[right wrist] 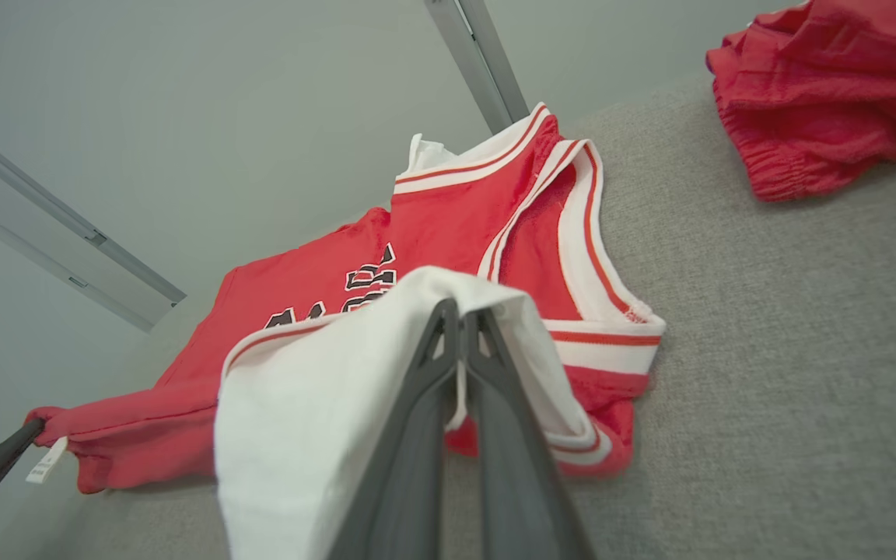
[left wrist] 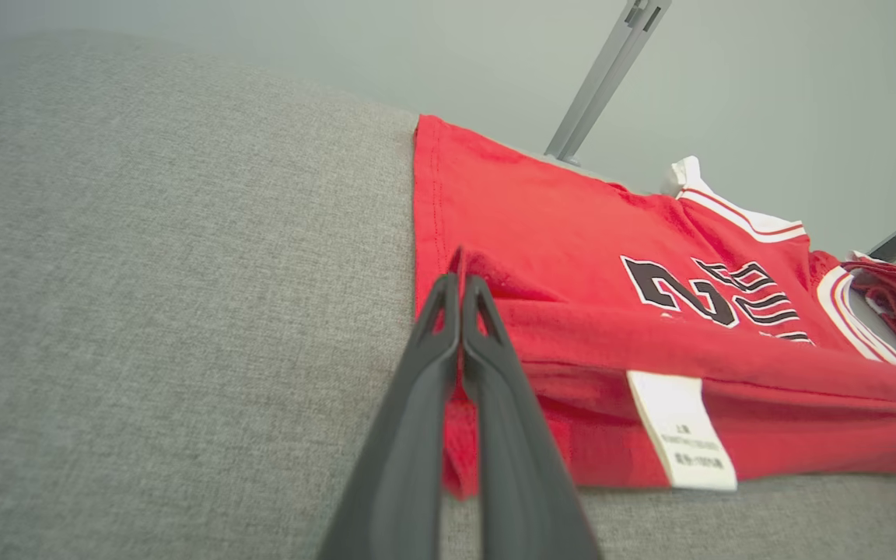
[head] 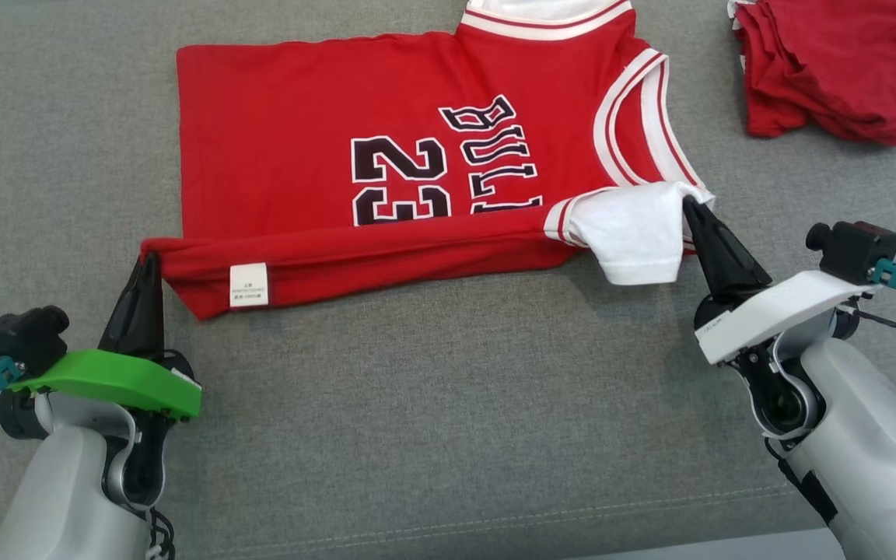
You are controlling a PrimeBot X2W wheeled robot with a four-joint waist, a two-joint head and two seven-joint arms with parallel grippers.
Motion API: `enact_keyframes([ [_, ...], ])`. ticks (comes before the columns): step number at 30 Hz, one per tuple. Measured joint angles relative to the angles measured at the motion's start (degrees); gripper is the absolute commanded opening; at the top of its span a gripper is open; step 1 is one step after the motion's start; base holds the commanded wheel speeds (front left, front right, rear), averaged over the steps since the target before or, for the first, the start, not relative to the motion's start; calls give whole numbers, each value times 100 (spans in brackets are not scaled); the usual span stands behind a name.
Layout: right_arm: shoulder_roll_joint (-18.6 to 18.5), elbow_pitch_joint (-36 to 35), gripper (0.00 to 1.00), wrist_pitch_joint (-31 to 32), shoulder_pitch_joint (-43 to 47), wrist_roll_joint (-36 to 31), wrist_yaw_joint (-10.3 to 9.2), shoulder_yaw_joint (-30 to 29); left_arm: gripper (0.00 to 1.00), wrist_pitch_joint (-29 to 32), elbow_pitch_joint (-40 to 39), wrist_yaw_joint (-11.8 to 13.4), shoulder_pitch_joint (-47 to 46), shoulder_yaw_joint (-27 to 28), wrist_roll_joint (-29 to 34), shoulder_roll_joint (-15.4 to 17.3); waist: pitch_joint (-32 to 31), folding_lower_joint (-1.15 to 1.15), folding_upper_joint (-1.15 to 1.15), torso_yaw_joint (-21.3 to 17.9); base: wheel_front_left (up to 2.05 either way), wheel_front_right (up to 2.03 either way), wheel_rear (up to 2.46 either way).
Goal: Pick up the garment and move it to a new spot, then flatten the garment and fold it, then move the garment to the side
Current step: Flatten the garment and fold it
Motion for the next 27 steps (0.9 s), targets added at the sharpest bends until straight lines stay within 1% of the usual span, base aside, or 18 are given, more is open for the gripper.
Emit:
enact_keyframes([
  [7, -29, -4, 0, 0, -350, 20, 0, -69, 0, 1, -37, 0, -393, -24, 0, -4, 264, 0, 0, 9, 0, 0, 0],
  [14, -120, 212, 0, -8, -690, 19, 0, -51, 0, 67, 68, -1, -757, -174, 3, -44, 563, 0, 0, 42, 0, 0, 0],
  [20, -70, 433, 0, -8, -926, 10, 0, 59, 0, 74, 350, -2, -856, -183, 3, -62, 719, 1, 0, 64, 0, 0, 0],
  [27, -5, 645, 0, -8, -1124, 3, 0, 105, 0, 58, 499, -4, -1106, -203, 4, -68, 764, 0, 0, 72, 0, 0, 0],
])
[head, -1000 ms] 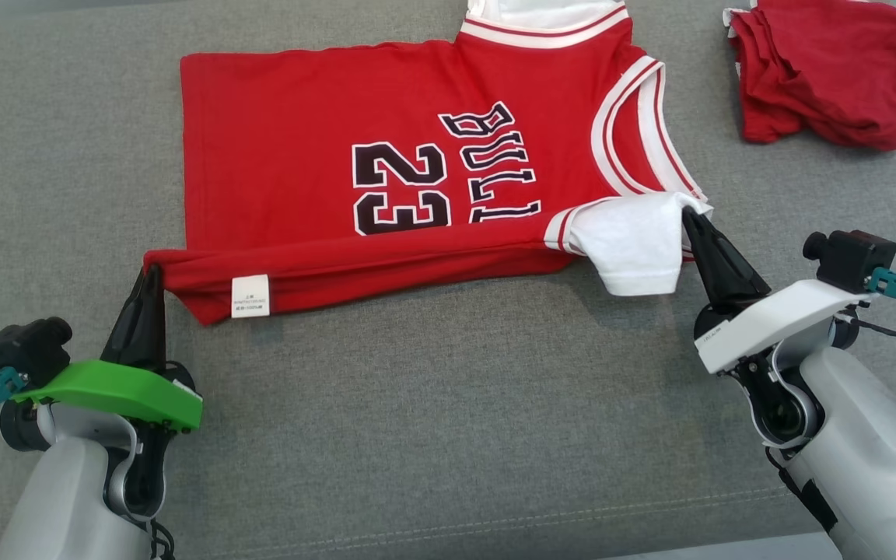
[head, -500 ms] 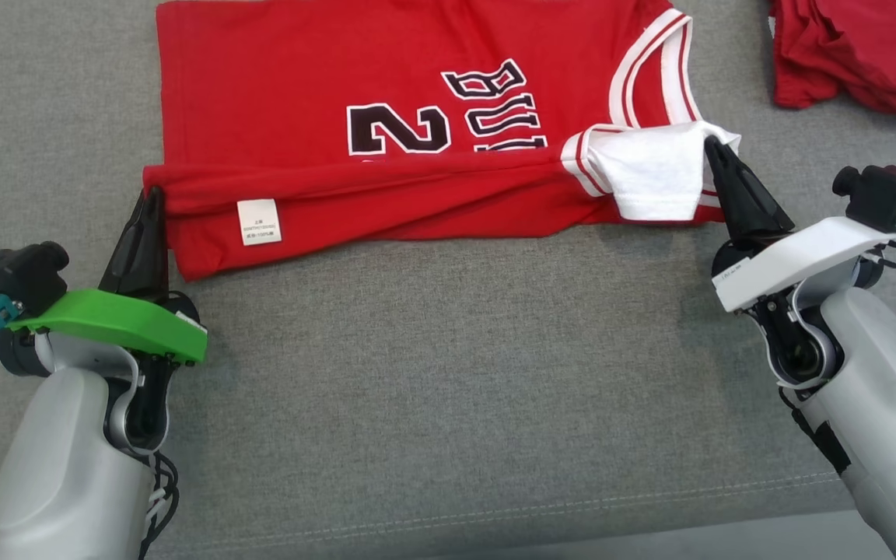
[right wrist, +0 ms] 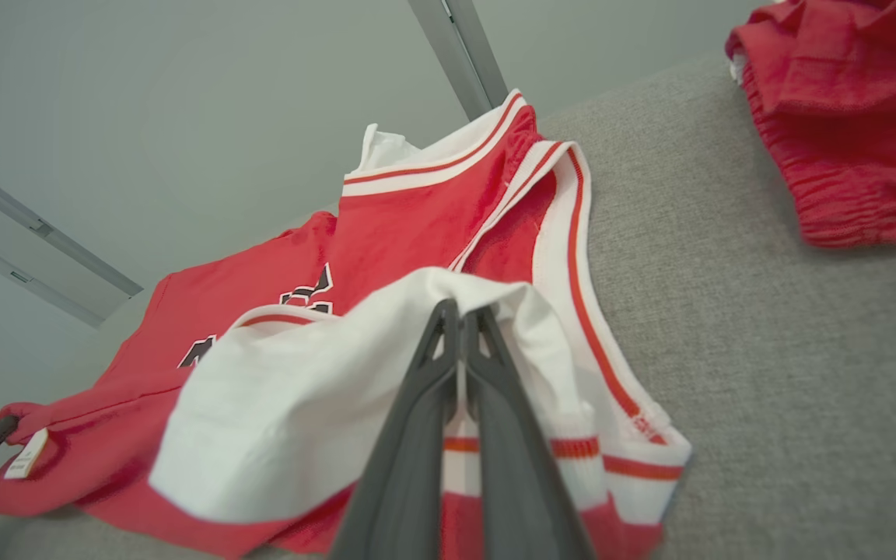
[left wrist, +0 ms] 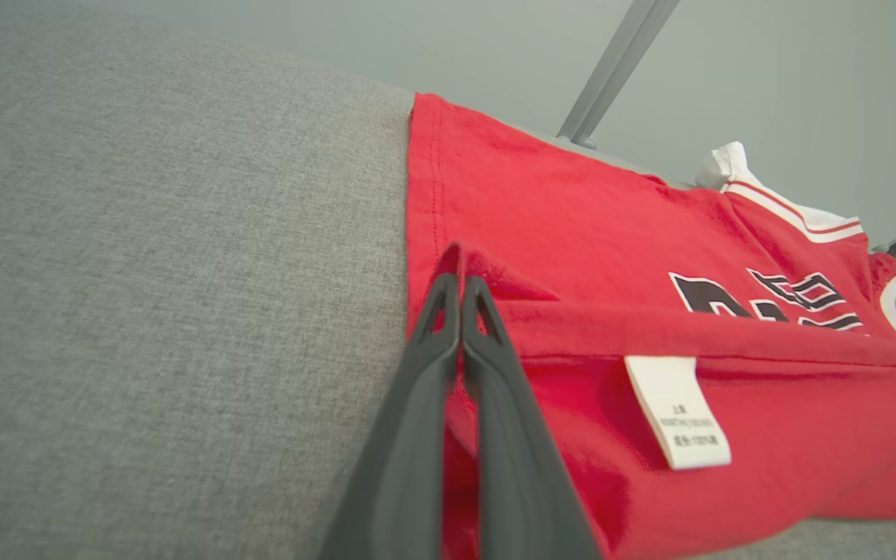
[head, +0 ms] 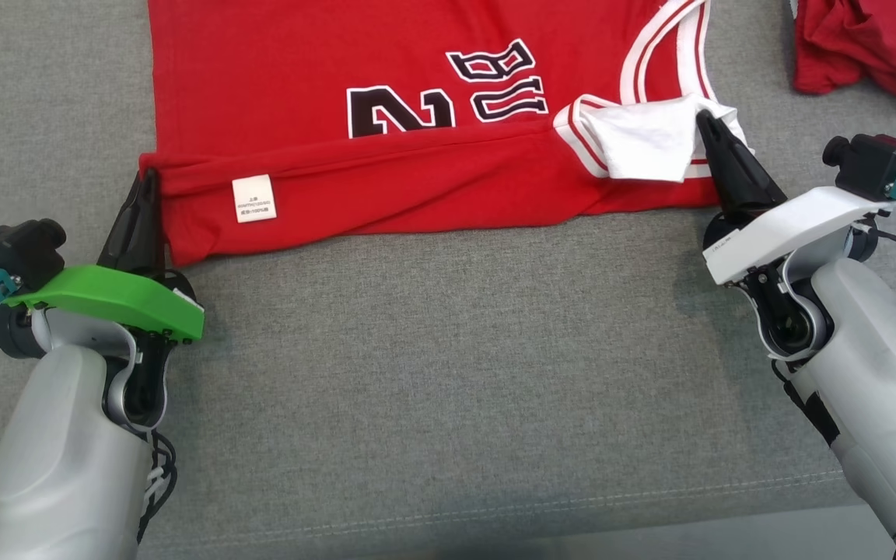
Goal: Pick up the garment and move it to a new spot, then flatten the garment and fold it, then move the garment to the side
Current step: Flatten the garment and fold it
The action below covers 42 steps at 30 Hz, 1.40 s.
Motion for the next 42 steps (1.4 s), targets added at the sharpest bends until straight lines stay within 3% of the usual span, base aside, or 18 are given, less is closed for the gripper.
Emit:
enact_keyframes([
  [2, 2, 45, 0, 0, -42, -1, 0, -2, 0, -1, 49, -3, -54, -21, 4, -12, 6, 0, 0, 2, 0, 0, 0],
  [4, 3, 104, 17, 0, -76, -12, 0, -4, 2, -1, 87, -8, -87, -96, 13, -13, 7, 0, 0, 3, 0, 0, 0],
  [5, 7, 134, 36, 0, -103, -30, 0, -12, 37, -1, 129, -8, -109, -129, 15, -22, 3, 0, 0, 3, 0, 0, 0],
  [6, 14, 155, 87, 0, -130, -47, 0, -16, 100, -1, 186, -8, -123, -137, 14, -34, -8, 0, 0, 2, 0, 0, 0],
  [7, 24, 170, 100, 0, -141, -47, 0, -19, 100, -2, 227, -9, -124, -138, 14, -42, -22, 0, 0, -1, 0, 0, 0],
  [26, 63, 191, 100, 0, -15, -256, 0, -213, 100, -109, 433, -16, -92, -157, 73, 5, -528, 0, 0, -68, 0, 0, 0],
  [42, 54, 286, 100, 0, 719, -298, 0, -210, 100, -110, 494, -40, 660, -281, 154, 99, -975, 0, 0, -189, 0, 0, 0],
])
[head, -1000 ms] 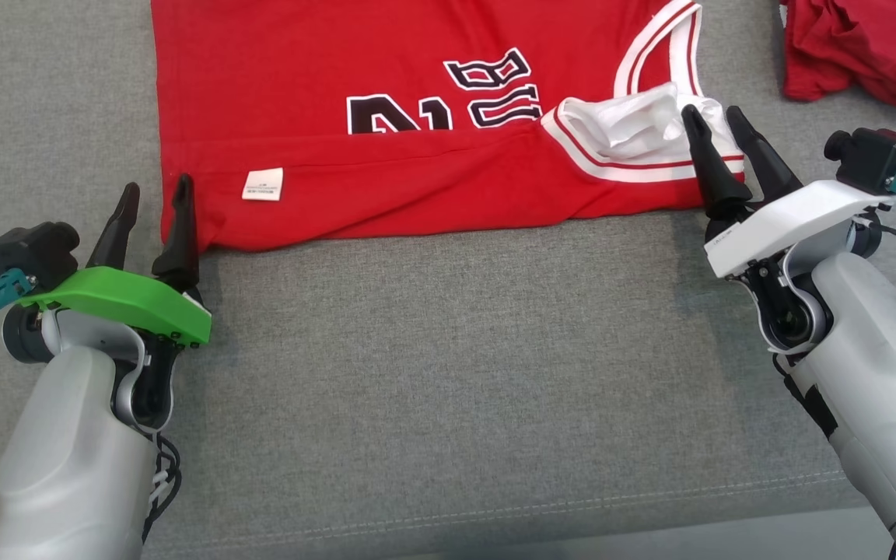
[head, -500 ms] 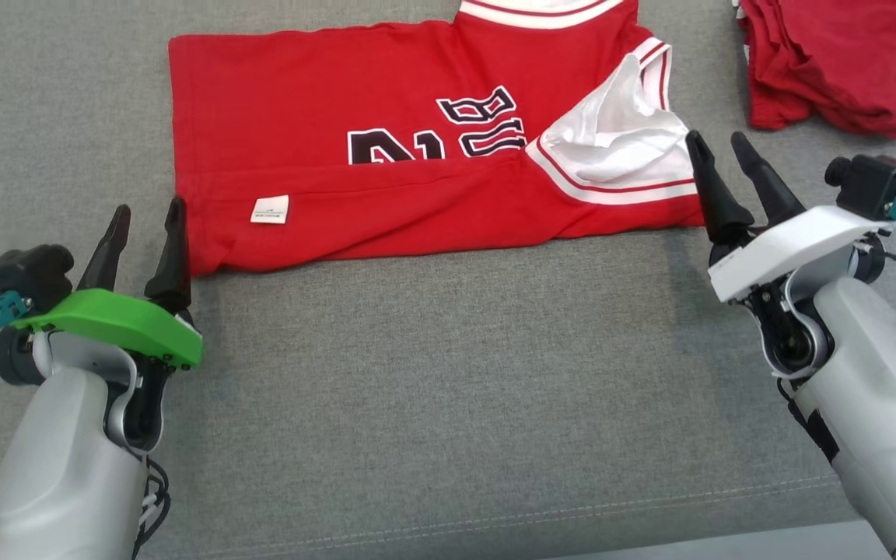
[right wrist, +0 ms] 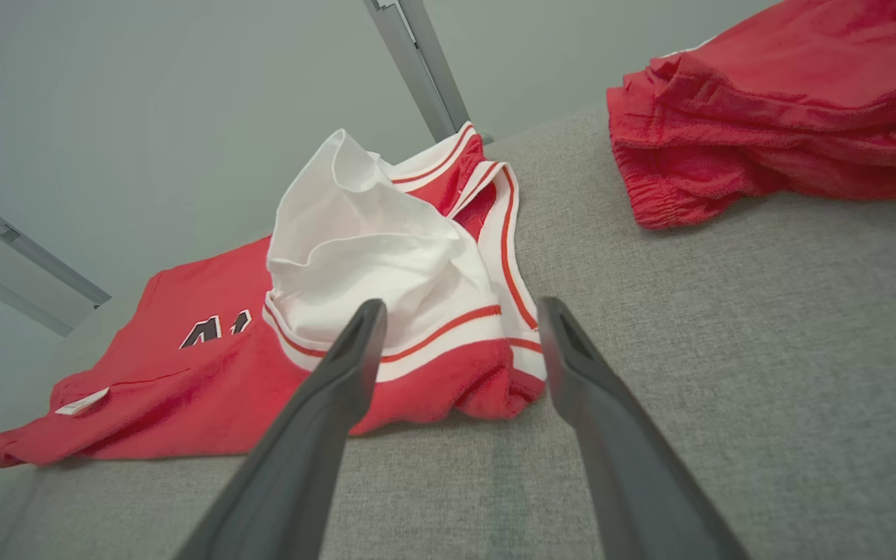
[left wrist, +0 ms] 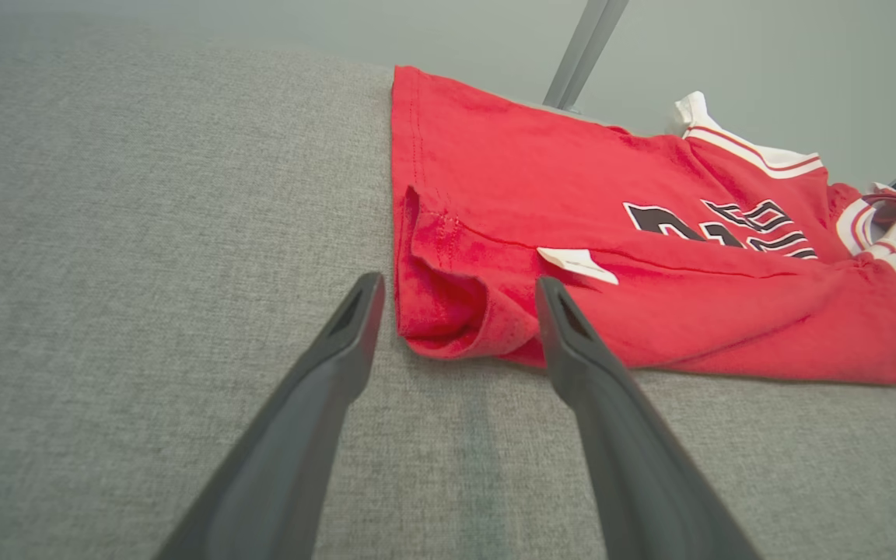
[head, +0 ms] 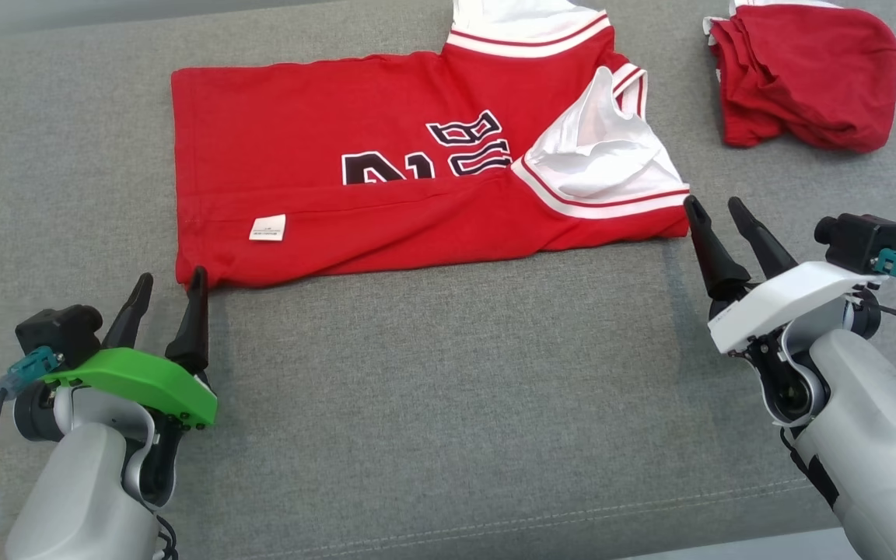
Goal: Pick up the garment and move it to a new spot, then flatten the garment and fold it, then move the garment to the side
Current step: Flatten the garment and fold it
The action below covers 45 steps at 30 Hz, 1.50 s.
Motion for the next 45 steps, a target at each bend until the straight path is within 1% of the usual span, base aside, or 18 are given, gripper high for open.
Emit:
enact_keyframes([
  [7, 16, 187, 100, 0, -8, 2, 0, 169, 100, 0, -53, -1, -4, -86, 82, -7, 128, 0, 0, 7, 0, 0, 0],
  [16, 135, 417, 100, 0, -218, 183, 0, 163, 100, 0, -62, -1, -61, -149, 82, -10, 349, 0, 0, 82, 0, 0, 0],
  [27, 137, 792, 100, 3, -505, 413, 0, 66, 100, 5, 81, -2, -276, -209, 79, -11, 567, 0, 0, 154, 0, 0, 0],
  [40, 264, 982, 100, 334, -758, 712, -1, 268, 100, 224, 294, -26, -554, -266, -88, -14, 678, 0, 0, 133, 0, 0, 0],
  [41, 271, 982, 96, 346, -777, 712, -1, 299, 100, 237, 304, -26, -568, -274, -88, -14, 687, 0, 0, 129, 0, 0, 0],
  [42, 274, 981, 50, 360, -800, 715, -1, 335, 99, 241, 310, -26, -584, -281, -88, -14, 693, 0, 0, 124, 0, 0, 0],
  [43, 277, 980, 40, 393, -831, 734, -1, 370, 76, 254, 318, -25, -605, -292, -92, -14, 698, 0, 0, 119, 0, 0, 0],
  [44, 282, 976, 4, 414, -850, 765, 0, 394, 45, 261, 325, -26, -622, -305, -100, -14, 702, 0, 0, 115, 0, 0, 0],
  [45, 286, 975, 0, 415, -860, 771, -1, 417, 31, 260, 331, -26, -631, -315, -111, -14, 705, 0, 0, 110, 0, 0, 0],
])
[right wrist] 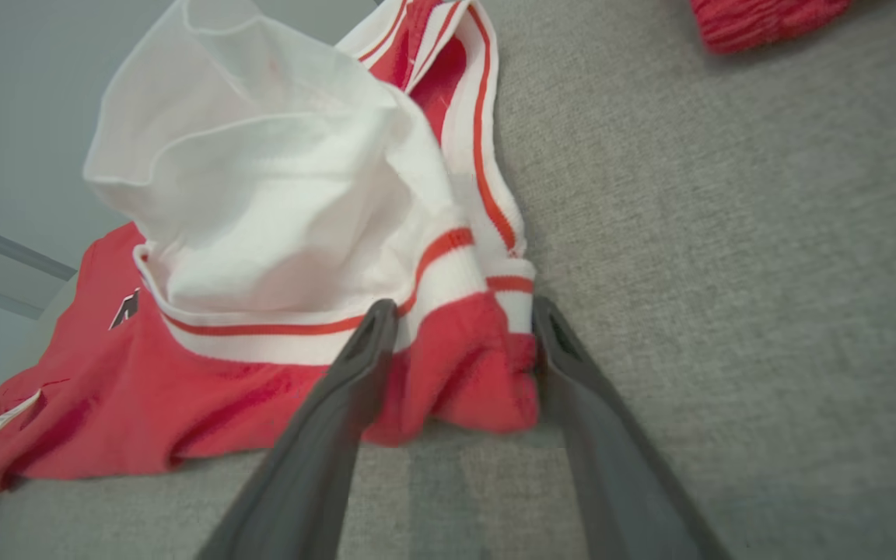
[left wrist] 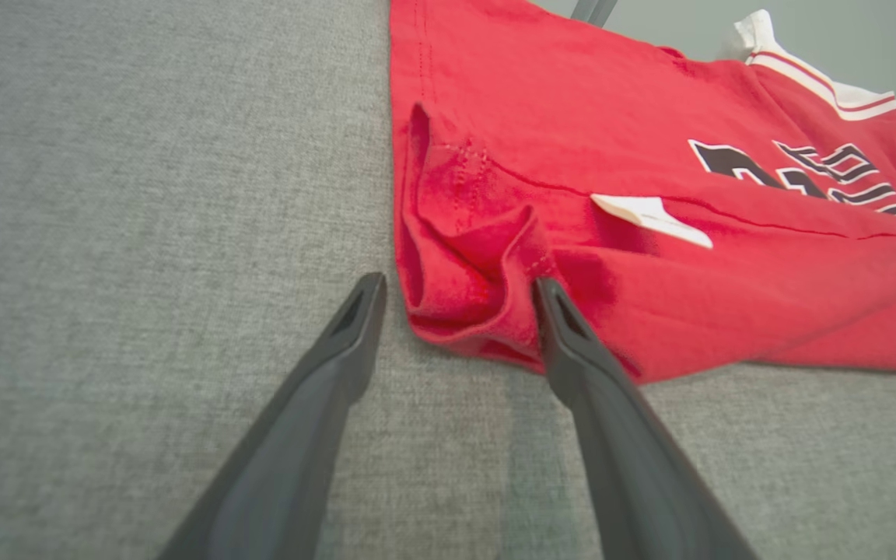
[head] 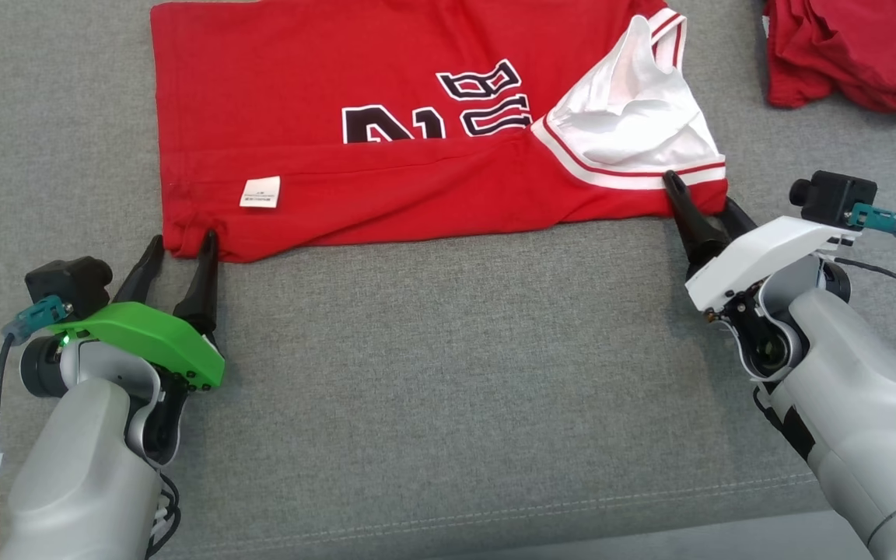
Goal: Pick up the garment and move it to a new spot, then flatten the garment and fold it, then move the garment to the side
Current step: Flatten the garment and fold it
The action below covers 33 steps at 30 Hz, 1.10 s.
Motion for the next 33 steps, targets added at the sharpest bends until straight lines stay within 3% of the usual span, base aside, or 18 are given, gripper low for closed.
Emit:
enact_keyframes([
  [1, 2, -5, 0, 37, -5, 11, 0, 31, 0, -2, -1, 0, -3, -14, -4, 1, 2, 0, 0, -4, 0, 0, 0],
  [22, -79, -9, 0, -34, 183, 486, 1, 315, 0, -156, 104, 0, 8, -152, -66, 49, -393, 0, 0, -29, 0, 0, 0],
  [33, -287, -325, 0, -78, 646, 754, 8, 522, 0, -209, 18, -14, 636, -282, -78, 164, -873, 0, 0, -68, 0, 0, 0],
])
